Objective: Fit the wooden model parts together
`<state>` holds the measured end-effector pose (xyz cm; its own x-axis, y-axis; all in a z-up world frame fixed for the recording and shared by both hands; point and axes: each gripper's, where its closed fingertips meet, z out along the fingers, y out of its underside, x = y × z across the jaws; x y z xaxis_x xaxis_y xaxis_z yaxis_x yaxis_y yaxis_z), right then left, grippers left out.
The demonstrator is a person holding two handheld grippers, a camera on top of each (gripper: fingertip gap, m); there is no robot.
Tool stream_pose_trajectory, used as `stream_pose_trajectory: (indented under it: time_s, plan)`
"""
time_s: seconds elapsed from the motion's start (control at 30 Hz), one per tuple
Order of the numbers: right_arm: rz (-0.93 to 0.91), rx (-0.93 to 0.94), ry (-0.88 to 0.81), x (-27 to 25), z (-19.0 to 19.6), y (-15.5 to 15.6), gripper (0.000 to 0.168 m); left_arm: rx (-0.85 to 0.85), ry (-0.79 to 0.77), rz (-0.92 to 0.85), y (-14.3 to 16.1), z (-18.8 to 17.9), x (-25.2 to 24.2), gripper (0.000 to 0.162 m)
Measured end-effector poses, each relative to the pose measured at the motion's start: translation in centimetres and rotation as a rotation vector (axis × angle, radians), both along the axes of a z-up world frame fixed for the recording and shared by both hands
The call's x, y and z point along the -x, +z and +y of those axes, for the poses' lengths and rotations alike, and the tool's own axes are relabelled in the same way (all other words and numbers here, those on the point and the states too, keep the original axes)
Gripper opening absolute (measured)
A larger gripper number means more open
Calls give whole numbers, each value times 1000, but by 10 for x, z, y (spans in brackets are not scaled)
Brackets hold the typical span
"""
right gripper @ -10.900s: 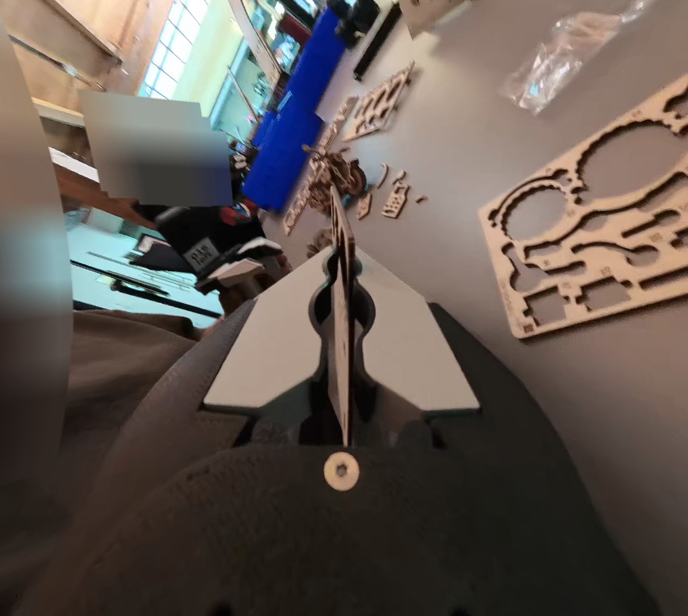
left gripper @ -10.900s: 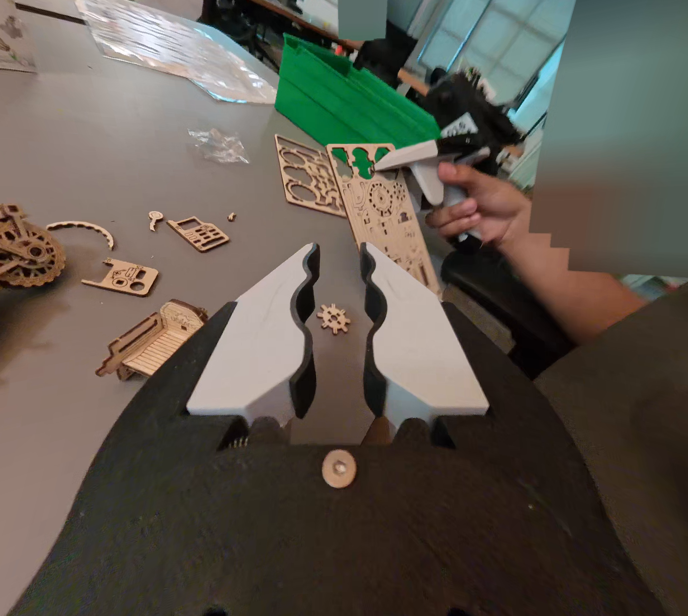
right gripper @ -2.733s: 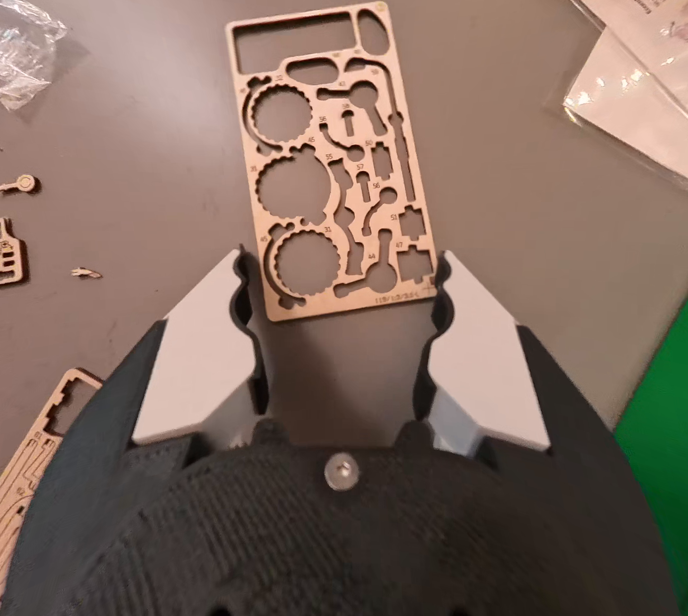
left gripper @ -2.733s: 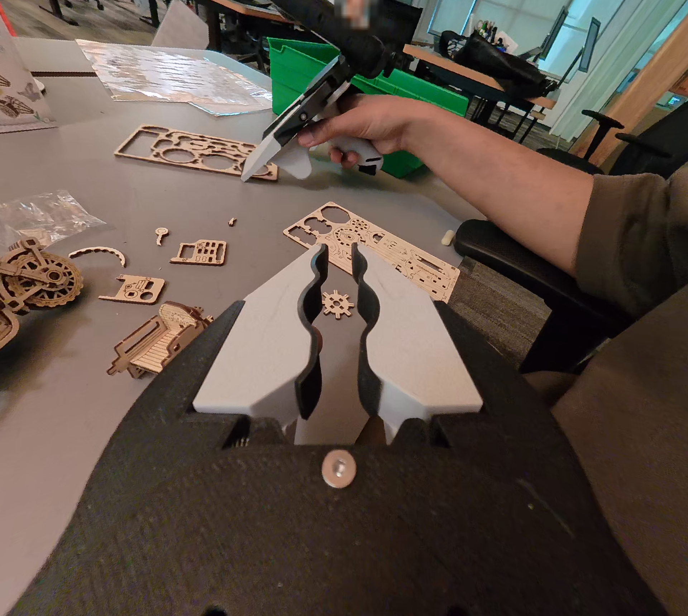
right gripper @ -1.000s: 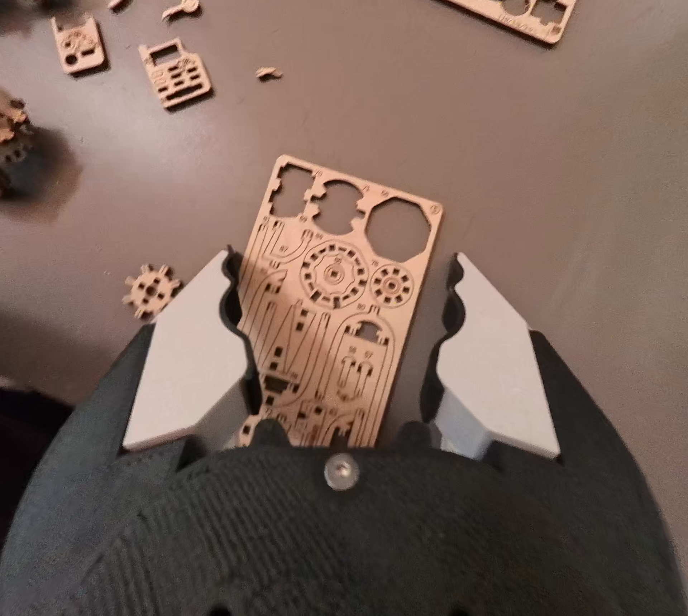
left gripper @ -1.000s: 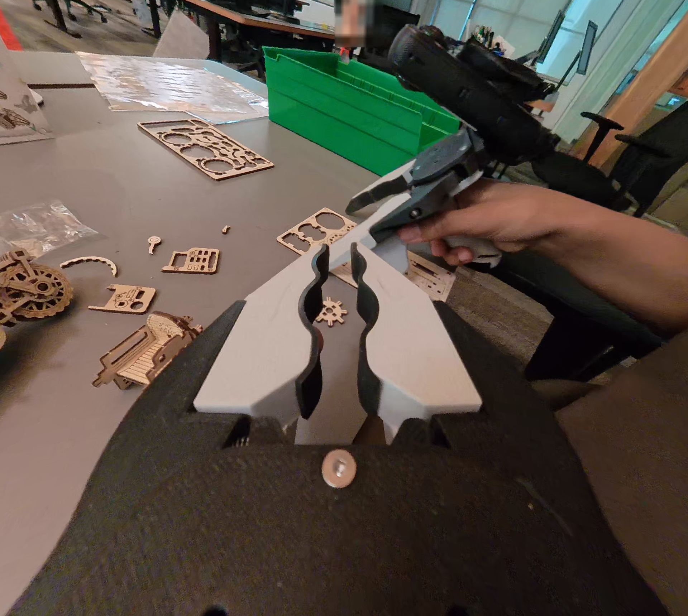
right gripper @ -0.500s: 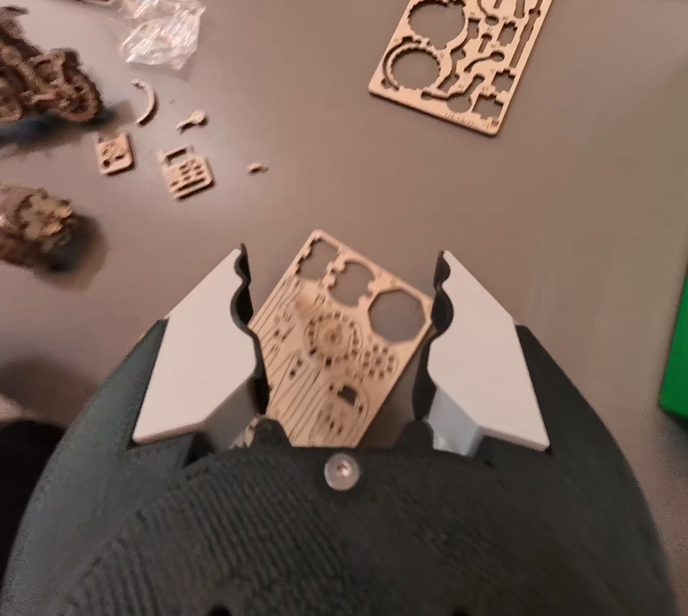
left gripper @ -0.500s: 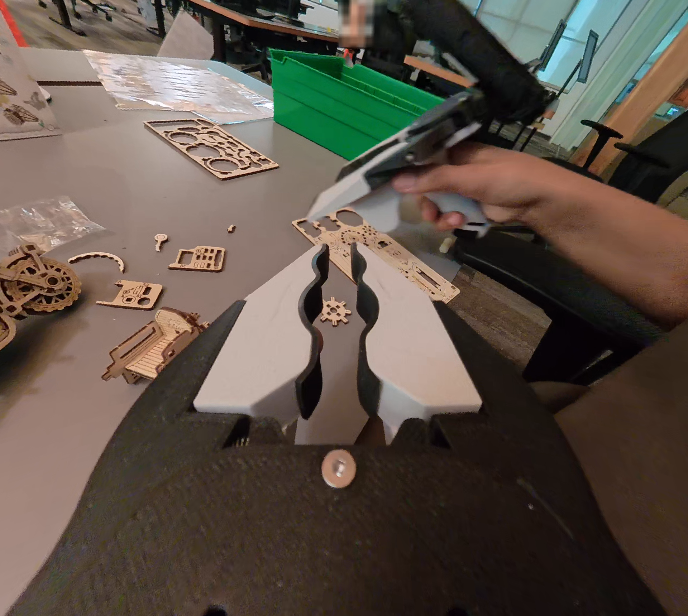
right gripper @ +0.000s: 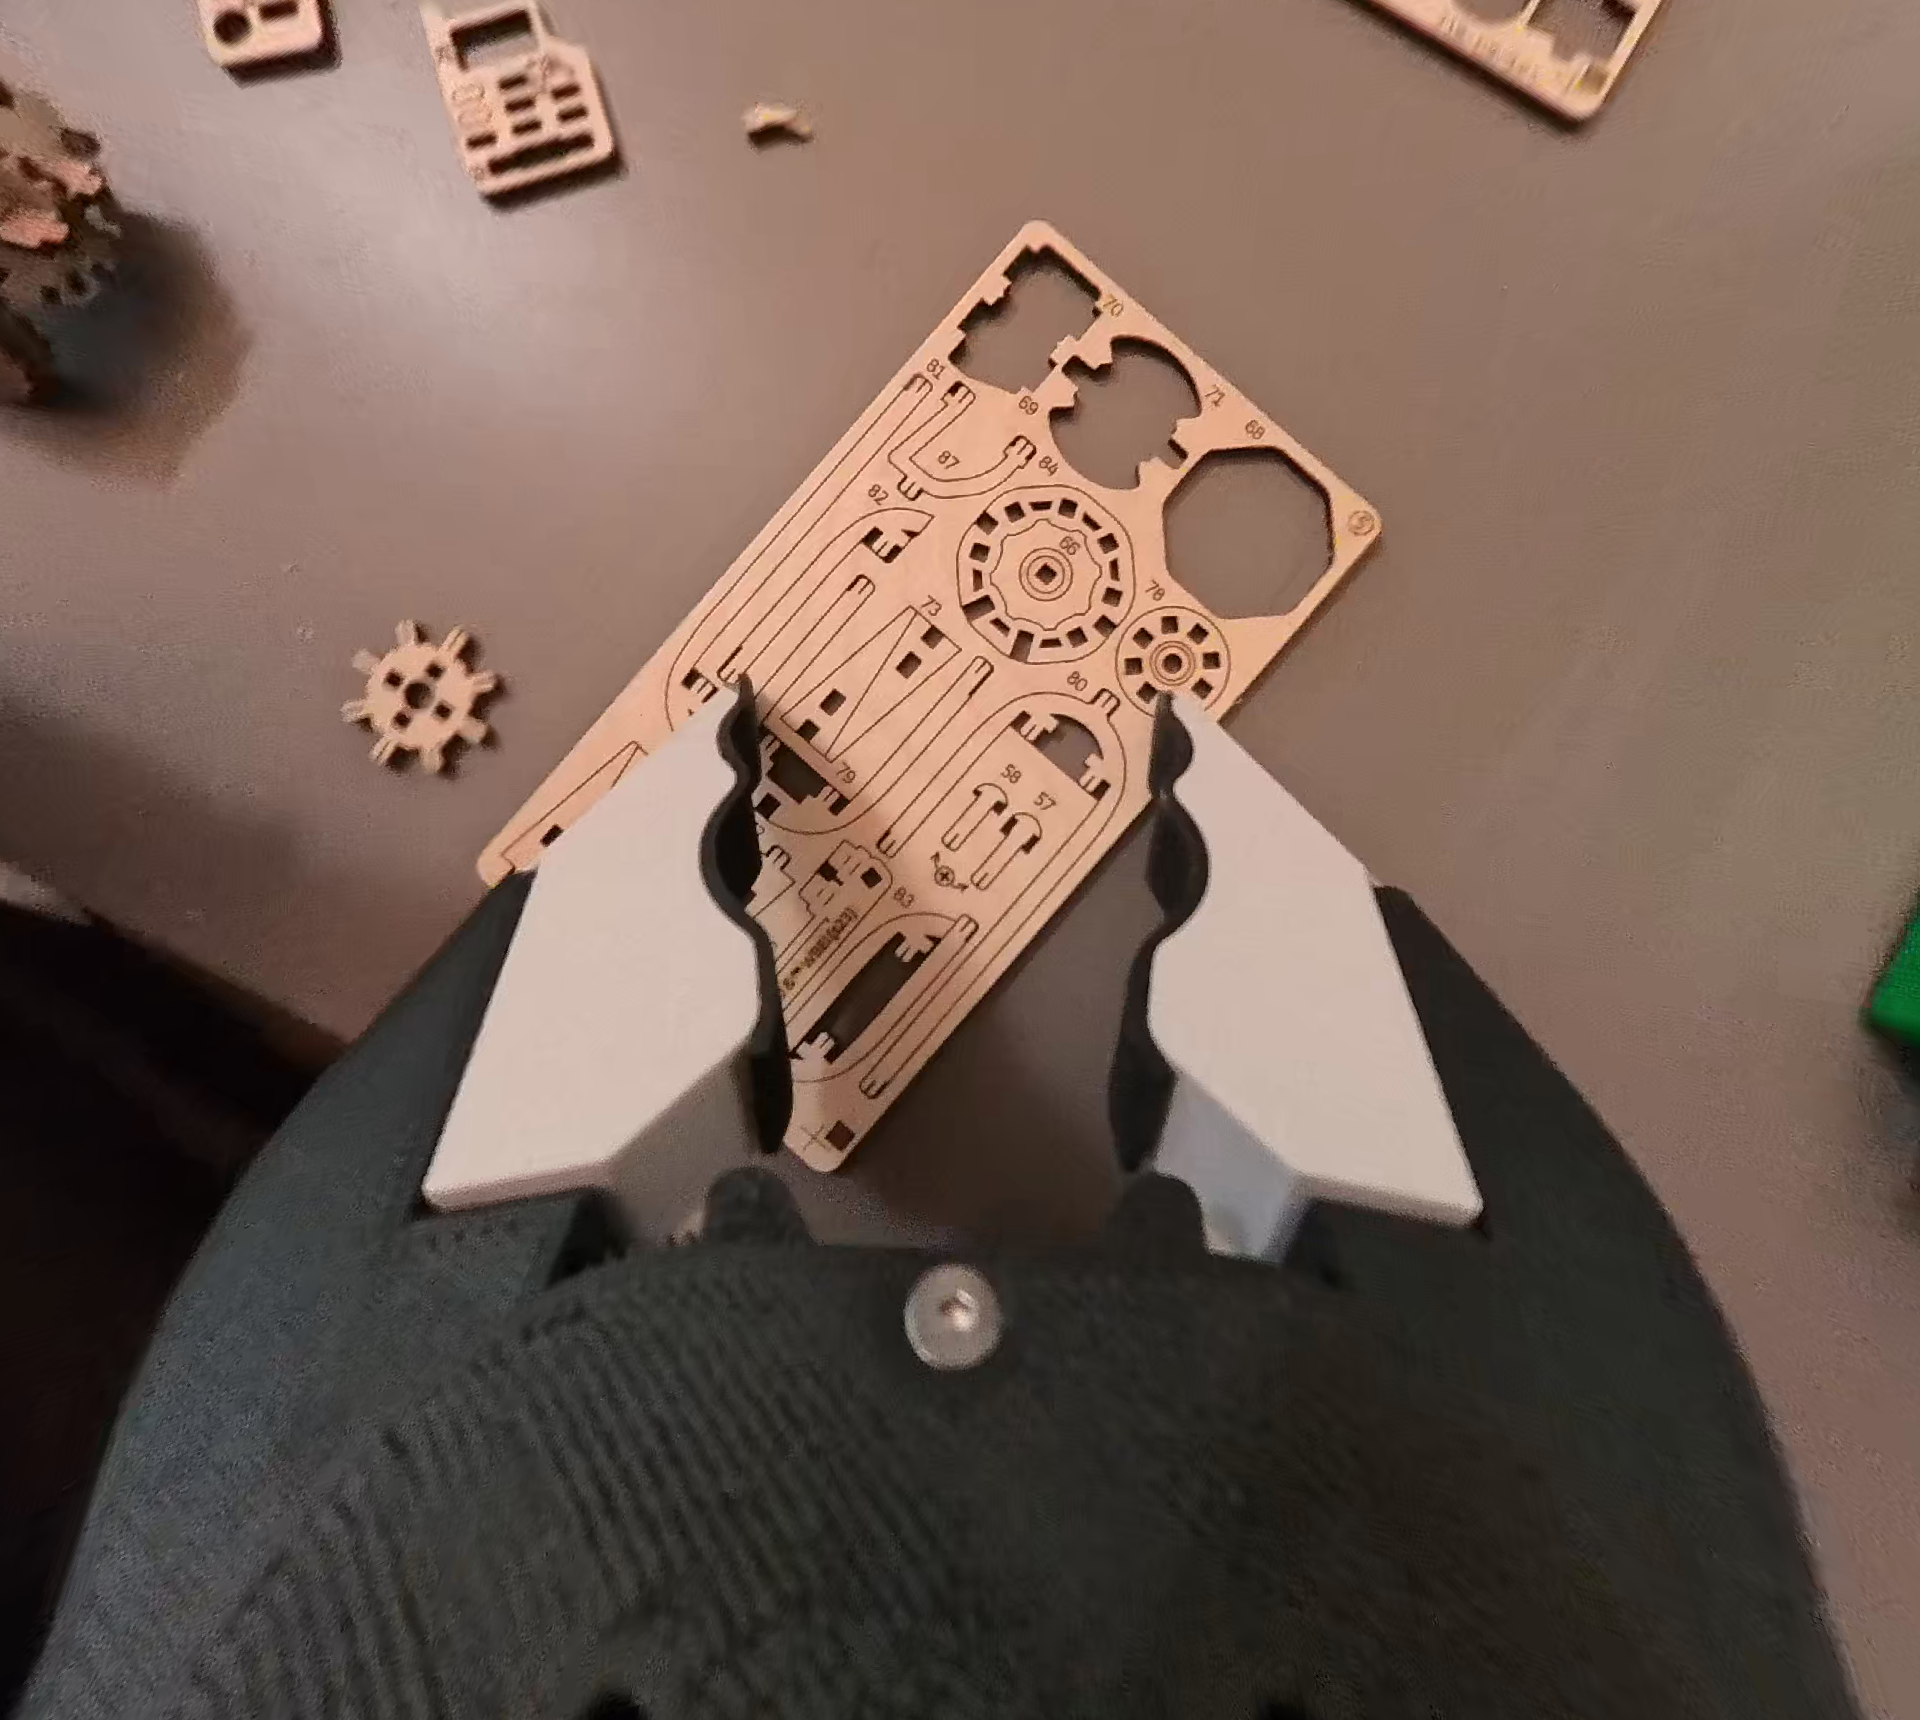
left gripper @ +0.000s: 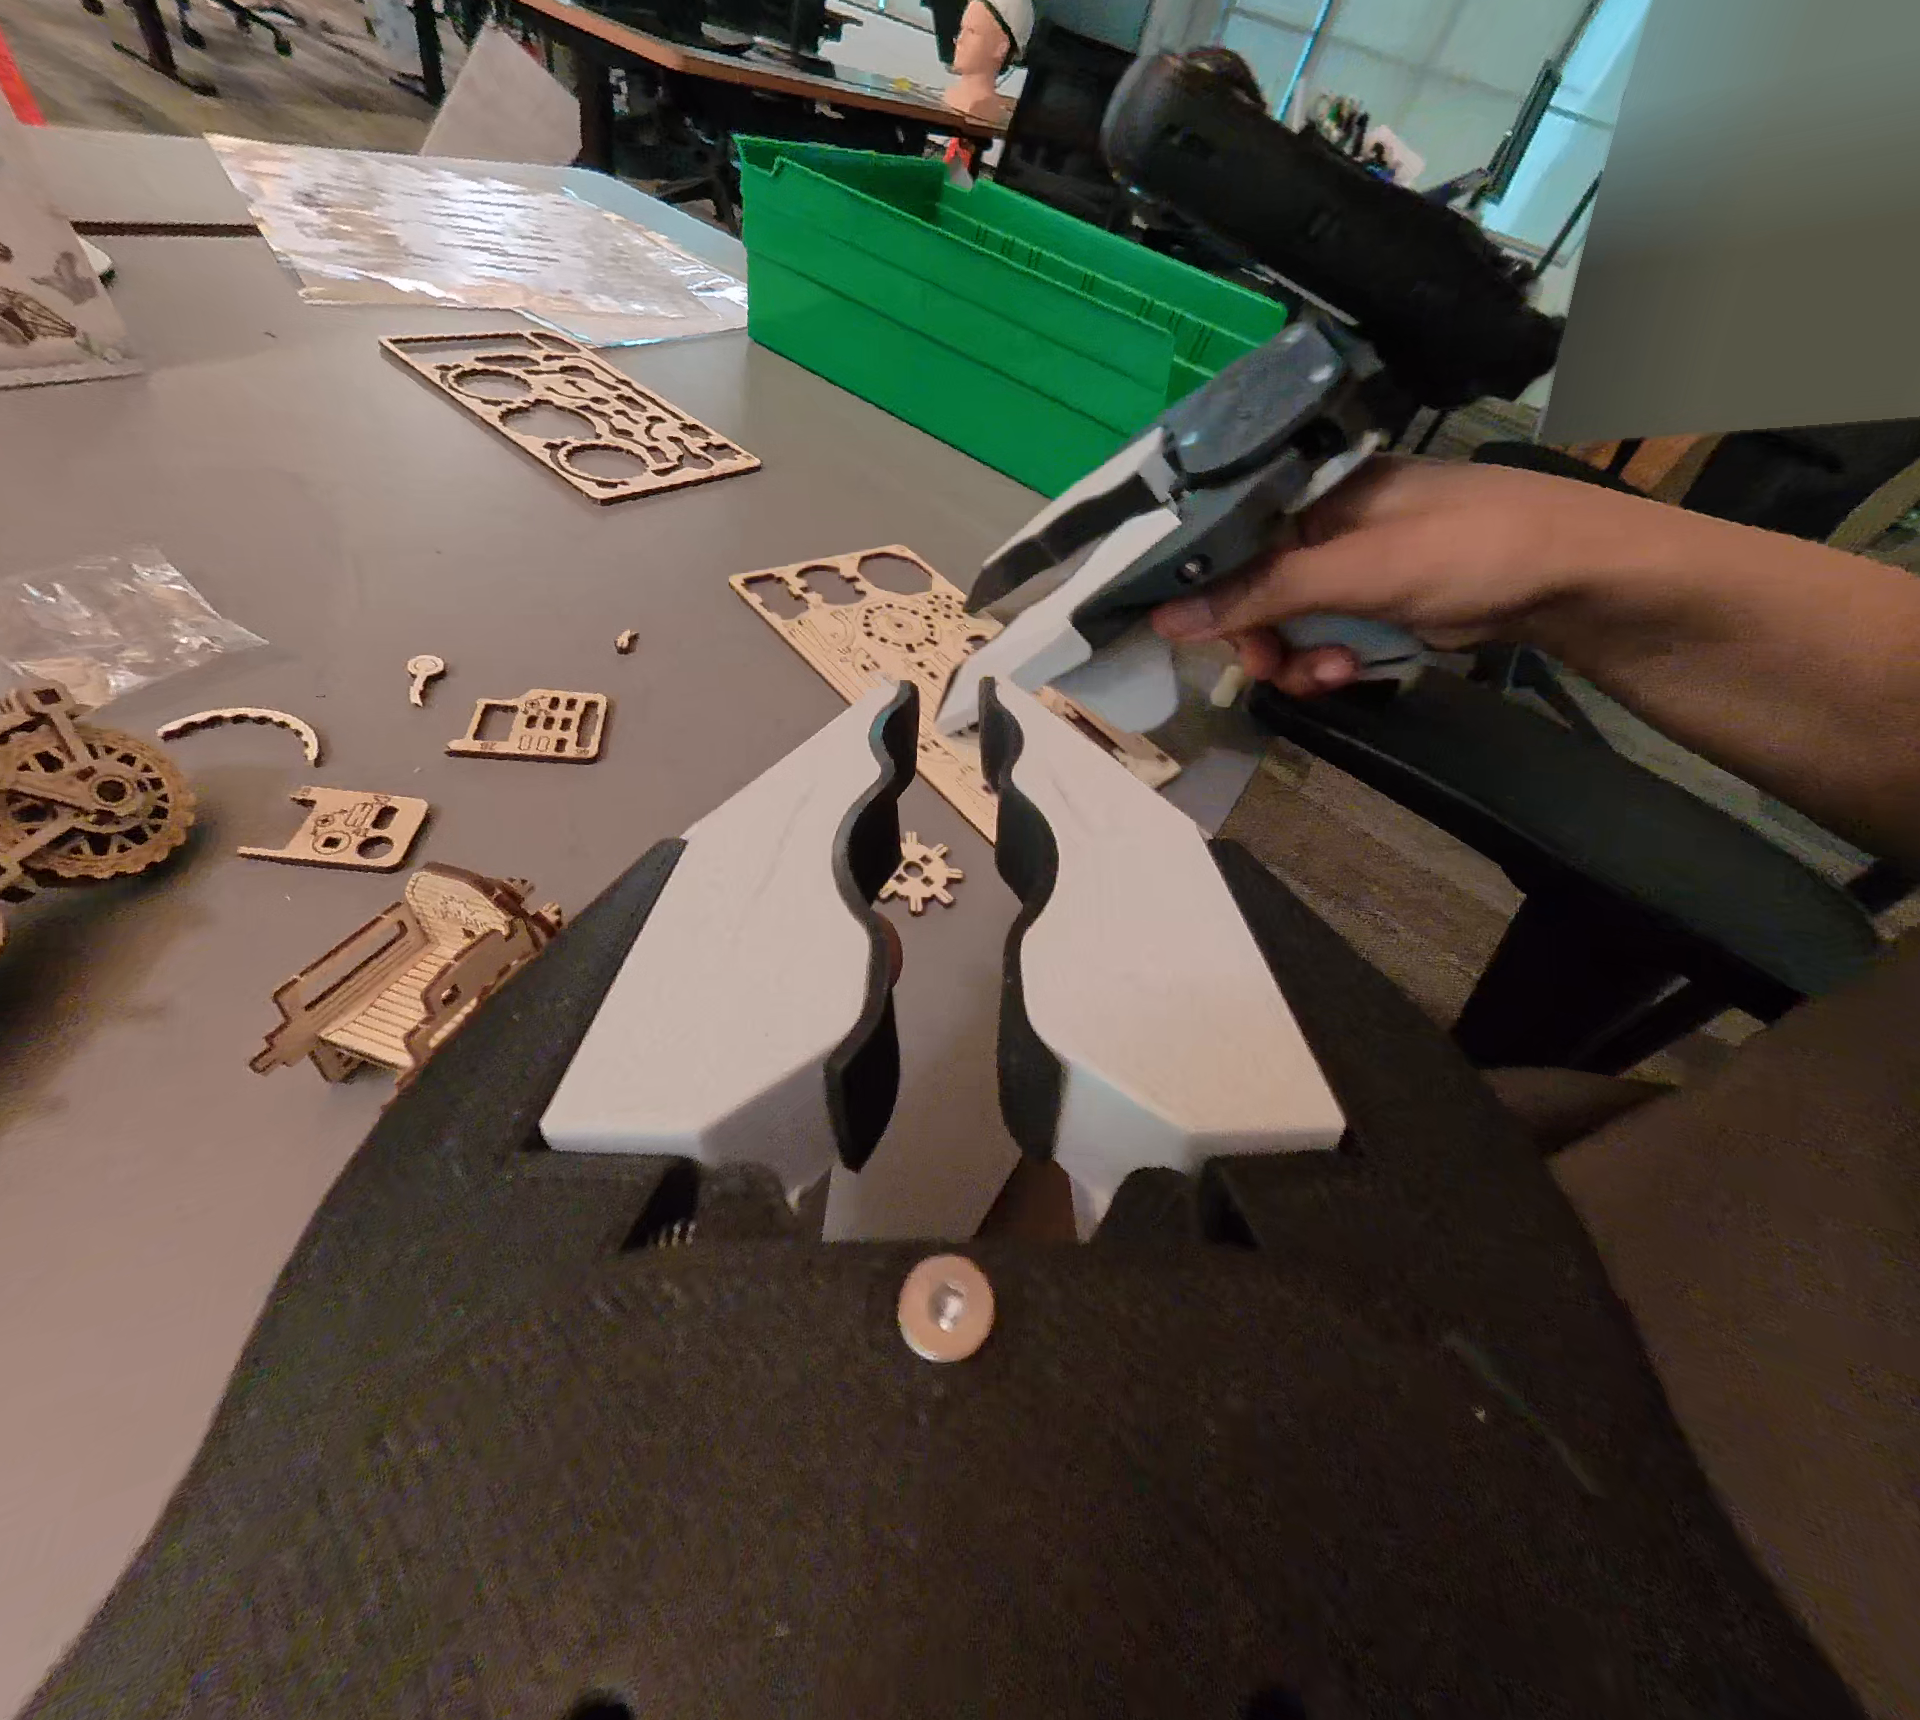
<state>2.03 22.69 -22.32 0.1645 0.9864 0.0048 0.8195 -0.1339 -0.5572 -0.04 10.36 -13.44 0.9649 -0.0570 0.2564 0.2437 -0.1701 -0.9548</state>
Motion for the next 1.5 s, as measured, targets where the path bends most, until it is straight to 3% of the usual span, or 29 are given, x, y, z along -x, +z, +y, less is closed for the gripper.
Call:
stream_pose_trajectory:
  time_s: [0.23,0.27,0.6,0.67,0.77,0.87,0.93,1.03,1.3,1.5]
  plan:
    - [57,-3,77,33,39,0,74,4,-29,-11,-1,0,-9,8]
    - [63,-4,78,36,44,1,68,5,-30,-8,-2,1,-9,8]
    - [136,-3,110,49,52,2,63,-4,-21,-53,-1,1,-1,9]
    - [217,75,81,54,49,12,59,-36,-16,-33,7,-2,5,10]
    - [470,337,32,62,39,52,58,-121,40,-14,26,-13,34,13]
    - [597,487,37,61,35,72,57,-188,99,-52,41,-26,66,28]
    - [591,464,48,59,34,68,57,-173,105,-32,41,-31,78,42]
    - [556,380,96,61,27,59,51,-141,116,2,35,-41,95,49]
    - [525,258,210,72,6,47,38,-93,70,-127,20,-41,100,51]
    - [541,226,249,75,-2,50,37,34,143,-13,-1,-37,106,51]
